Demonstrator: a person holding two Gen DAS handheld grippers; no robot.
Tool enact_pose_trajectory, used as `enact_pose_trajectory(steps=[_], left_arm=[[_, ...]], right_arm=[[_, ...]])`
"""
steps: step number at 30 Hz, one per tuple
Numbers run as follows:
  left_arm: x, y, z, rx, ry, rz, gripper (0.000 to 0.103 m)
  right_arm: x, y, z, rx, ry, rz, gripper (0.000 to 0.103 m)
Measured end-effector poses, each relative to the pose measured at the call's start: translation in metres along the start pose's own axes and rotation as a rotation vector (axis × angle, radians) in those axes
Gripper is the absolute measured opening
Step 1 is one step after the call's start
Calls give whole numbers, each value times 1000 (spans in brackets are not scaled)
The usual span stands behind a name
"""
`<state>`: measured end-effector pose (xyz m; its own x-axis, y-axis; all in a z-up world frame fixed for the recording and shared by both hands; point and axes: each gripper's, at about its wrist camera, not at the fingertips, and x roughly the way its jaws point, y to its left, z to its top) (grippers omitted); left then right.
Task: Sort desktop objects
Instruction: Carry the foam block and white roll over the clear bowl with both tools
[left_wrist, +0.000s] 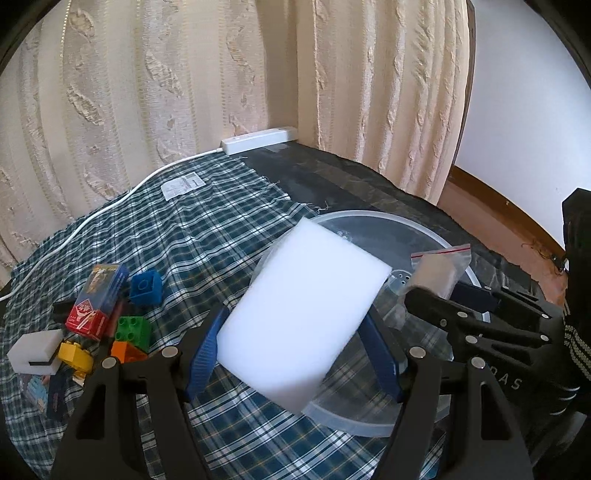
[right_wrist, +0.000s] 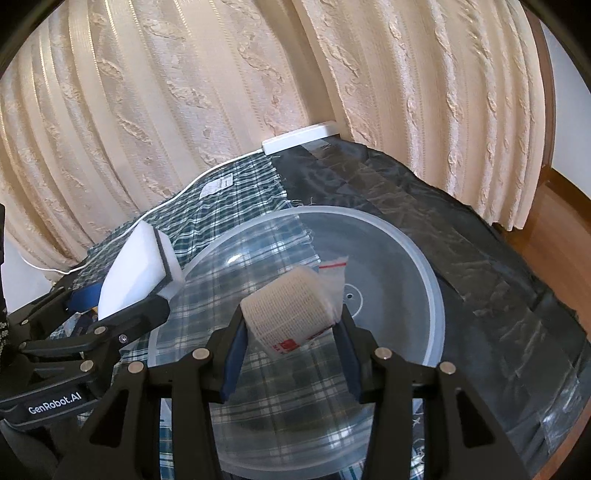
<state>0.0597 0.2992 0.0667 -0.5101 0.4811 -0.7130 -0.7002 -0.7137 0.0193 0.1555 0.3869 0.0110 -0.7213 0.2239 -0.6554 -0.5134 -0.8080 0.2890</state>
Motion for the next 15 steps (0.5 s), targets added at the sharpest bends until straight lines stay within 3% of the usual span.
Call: enact_pose_trajectory(steps=[15], left_arm=[[9, -9, 6, 24, -10, 11, 75]], right_arm=[[-1, -11, 3, 22, -10, -44, 50]])
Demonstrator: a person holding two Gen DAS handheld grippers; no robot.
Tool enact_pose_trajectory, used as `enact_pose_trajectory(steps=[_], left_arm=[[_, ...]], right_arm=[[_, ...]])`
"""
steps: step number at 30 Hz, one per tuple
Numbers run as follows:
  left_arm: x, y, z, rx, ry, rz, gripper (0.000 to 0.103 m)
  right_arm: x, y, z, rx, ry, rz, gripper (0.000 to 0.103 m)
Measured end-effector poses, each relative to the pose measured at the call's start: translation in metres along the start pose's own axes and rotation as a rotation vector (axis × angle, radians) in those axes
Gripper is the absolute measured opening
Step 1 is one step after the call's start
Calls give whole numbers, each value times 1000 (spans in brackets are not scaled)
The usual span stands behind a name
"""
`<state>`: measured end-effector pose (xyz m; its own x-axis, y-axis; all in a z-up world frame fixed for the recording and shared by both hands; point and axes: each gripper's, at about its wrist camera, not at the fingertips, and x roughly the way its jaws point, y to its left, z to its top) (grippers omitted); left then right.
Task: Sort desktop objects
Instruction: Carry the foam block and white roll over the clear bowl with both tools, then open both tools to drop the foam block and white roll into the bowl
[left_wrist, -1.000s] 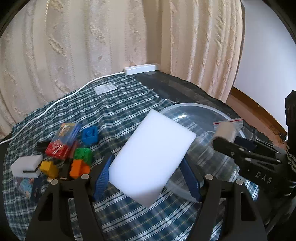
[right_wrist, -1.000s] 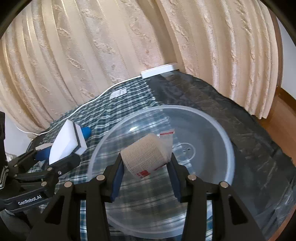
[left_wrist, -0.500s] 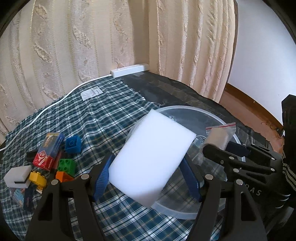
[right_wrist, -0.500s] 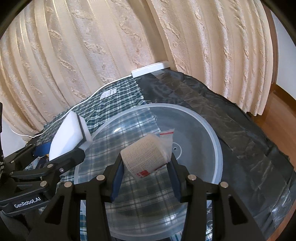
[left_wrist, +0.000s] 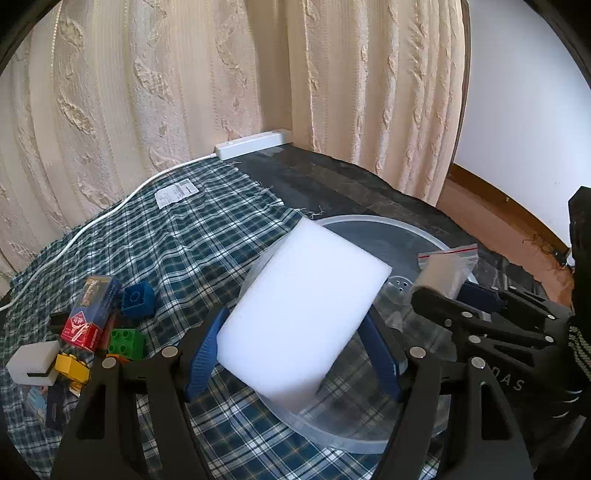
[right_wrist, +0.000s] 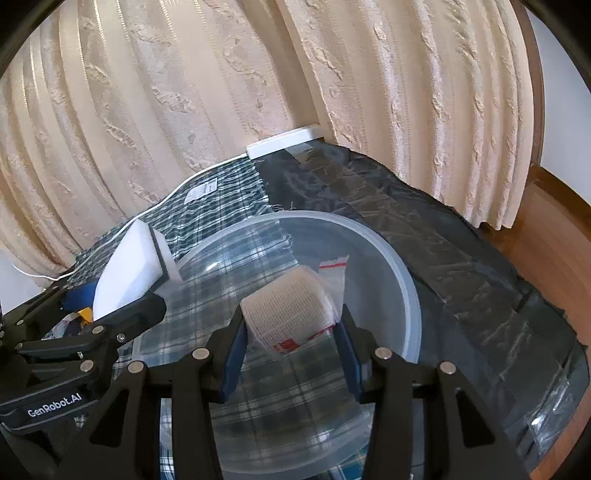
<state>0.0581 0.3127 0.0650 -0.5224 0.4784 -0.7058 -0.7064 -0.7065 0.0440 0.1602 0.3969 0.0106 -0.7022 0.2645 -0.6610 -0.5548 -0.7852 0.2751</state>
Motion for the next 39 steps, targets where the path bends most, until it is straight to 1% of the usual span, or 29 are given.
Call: enact_pose_trajectory(steps=[5, 10, 13, 16, 18, 25, 27, 29, 30, 31, 33, 34, 36, 38, 39], left_arm=[[7, 1, 3, -6, 10, 15, 77], [15, 3, 4, -14, 35, 33, 78], [17, 8, 4, -38, 43, -2, 78], [19, 16, 3, -90, 58, -51, 78], [19, 21, 3, -112, 59, -52, 78], [5, 47, 2, -215, 19, -77, 78], [2, 53, 4, -236, 6, -112, 78], [2, 57, 8, -269, -3, -190, 78], [3, 57, 12, -286, -12, -242, 78], [3, 56, 14, -289, -18, -273, 79], [6, 52, 19, -278, -17, -330, 88], [7, 50, 20, -267, -8, -363, 89], [10, 47, 22, -258, 6, -398, 92], [9, 47, 20, -263, -4, -395, 97], [8, 47, 18, -265, -4, -394, 98]], right_arm=[[2, -1, 1, 7, 7, -6, 50], [1, -3, 1, 16, 3, -21, 59], [-1, -5, 2, 24, -9, -31, 64], [-2, -5, 3, 20, -12, -35, 64], [-2, -4, 4, 19, -13, -38, 64], [-6, 3, 3, 10, -21, -43, 64], [-7, 6, 3, 8, -24, -43, 64], [-8, 8, 3, 6, -26, -46, 65], [-9, 9, 3, 6, -26, -46, 65], [-11, 10, 3, 7, -28, -48, 65], [-14, 10, 2, 12, -34, -51, 69], [-15, 10, 2, 14, -37, -53, 72], [-17, 10, 2, 16, -41, -57, 74], [-18, 10, 2, 16, -41, -56, 74], [-18, 11, 2, 15, -40, -56, 74]])
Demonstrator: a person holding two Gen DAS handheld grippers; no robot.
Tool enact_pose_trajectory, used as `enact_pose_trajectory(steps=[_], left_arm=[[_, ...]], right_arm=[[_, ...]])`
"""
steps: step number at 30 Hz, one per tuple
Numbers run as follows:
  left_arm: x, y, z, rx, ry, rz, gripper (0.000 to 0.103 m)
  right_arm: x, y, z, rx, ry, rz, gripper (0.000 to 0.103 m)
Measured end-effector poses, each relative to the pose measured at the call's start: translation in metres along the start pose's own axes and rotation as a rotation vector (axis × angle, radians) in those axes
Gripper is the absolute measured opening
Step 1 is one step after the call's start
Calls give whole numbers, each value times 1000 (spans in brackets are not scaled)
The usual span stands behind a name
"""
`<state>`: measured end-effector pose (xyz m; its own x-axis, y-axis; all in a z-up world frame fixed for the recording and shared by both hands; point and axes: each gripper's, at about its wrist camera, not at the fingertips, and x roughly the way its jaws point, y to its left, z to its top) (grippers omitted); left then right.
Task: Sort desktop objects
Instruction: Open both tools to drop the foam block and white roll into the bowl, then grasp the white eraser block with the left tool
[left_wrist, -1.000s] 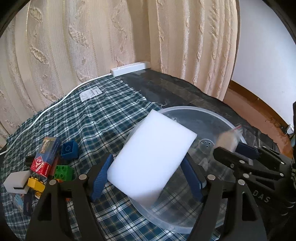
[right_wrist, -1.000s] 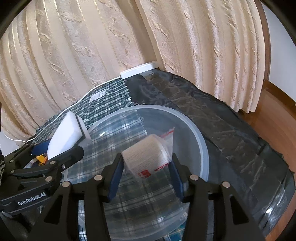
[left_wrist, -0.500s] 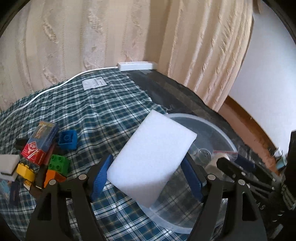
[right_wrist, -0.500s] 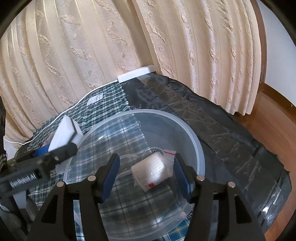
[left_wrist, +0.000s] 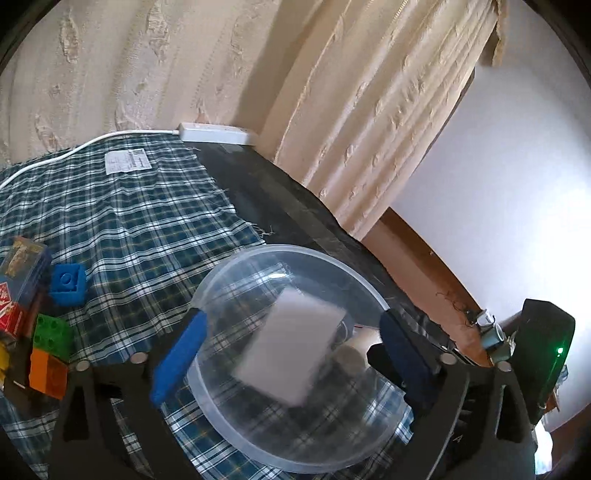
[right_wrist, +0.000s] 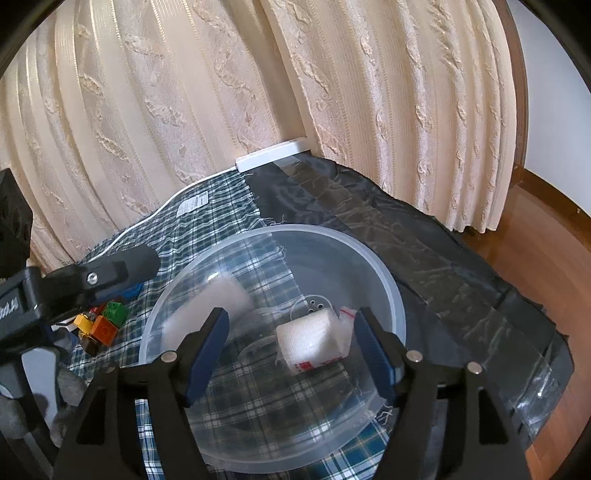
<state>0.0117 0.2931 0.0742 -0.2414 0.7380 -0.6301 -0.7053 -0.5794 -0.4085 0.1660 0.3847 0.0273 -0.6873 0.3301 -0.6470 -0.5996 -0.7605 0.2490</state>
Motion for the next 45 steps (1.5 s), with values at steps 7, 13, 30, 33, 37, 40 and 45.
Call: enact_pose_trajectory(steps=[7, 13, 30, 33, 37, 40, 45], left_arm=[[-10, 9, -7, 17, -12, 147, 98], [-21, 30, -14, -30, -11, 232, 98], [-93, 123, -30, -173, -101, 491, 98], [-108, 145, -32, -223, -119, 529, 98], [-125, 170, -36, -269, -130, 566, 98], [-134, 187, -40, -311, -133, 573, 98], [-143, 205, -43, -341, -139, 608, 98]], right_arm=[[0, 11, -2, -17, 6, 13, 75], [-2, 20, -2, -30, -4, 15, 75], [4, 84, -10, -118, 24, 126, 75], [6, 94, -15, -129, 35, 143, 75], [11, 108, -19, -146, 52, 162, 75], [15, 118, -21, -162, 67, 173, 75], [19, 133, -26, -186, 84, 195, 75]])
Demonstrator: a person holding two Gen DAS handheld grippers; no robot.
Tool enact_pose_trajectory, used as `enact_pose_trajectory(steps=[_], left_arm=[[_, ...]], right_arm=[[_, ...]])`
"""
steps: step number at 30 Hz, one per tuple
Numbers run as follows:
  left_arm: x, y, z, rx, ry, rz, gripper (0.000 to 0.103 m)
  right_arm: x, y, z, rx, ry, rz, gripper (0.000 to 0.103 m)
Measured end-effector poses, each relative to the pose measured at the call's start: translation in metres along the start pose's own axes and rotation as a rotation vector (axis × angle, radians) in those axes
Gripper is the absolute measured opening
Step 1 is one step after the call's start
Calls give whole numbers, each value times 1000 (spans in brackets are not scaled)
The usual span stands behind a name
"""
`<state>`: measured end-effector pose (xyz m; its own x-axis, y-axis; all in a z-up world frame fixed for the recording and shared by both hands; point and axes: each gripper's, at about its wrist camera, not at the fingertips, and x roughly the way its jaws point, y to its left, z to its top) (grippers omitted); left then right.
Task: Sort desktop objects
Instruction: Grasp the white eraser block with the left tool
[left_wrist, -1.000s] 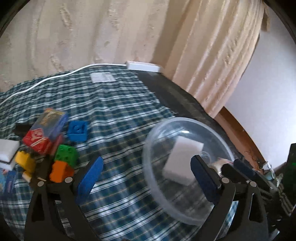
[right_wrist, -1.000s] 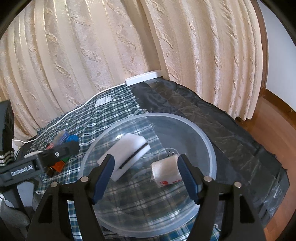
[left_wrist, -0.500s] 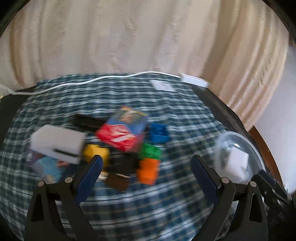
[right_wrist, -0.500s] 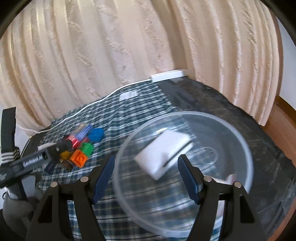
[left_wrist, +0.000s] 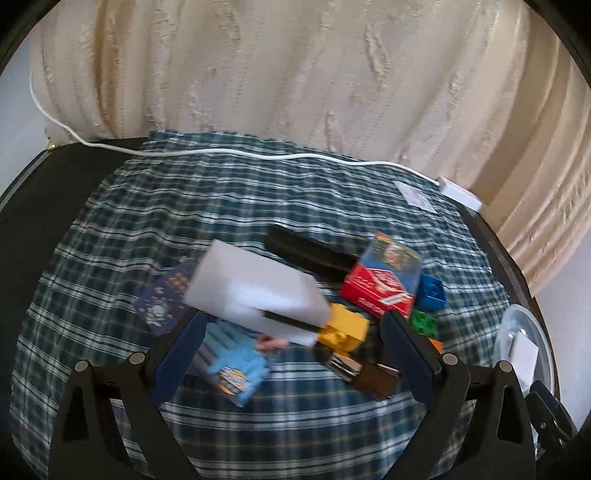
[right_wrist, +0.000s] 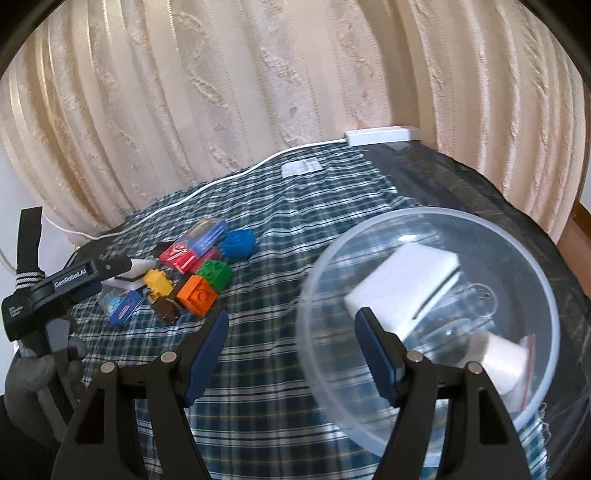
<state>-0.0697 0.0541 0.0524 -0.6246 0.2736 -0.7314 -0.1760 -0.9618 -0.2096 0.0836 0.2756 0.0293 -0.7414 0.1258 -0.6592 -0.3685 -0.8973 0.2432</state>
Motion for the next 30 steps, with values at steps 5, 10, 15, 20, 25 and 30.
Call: enact_pose_trajectory(steps=[5, 10, 15, 20, 25, 30], left_arm=[[5, 10, 4, 17, -1, 5, 98], [14, 15, 13, 33, 5, -15, 98], [24, 20, 20, 23, 7, -3, 98], [32, 23, 24, 13, 14, -13, 98], [37, 28, 25, -21, 7, -48, 97], [35, 41, 25, -71, -12, -51, 71]], right_arm=[[6, 14, 1, -30, 13, 19, 75], [15, 25, -1, -46, 35, 41, 75], [23, 37, -2, -62, 59, 66, 75], [30, 52, -2, -98, 70, 85, 75], [39, 62, -1, -120, 83, 99, 75], [50, 64, 2, -114, 109, 105, 75]])
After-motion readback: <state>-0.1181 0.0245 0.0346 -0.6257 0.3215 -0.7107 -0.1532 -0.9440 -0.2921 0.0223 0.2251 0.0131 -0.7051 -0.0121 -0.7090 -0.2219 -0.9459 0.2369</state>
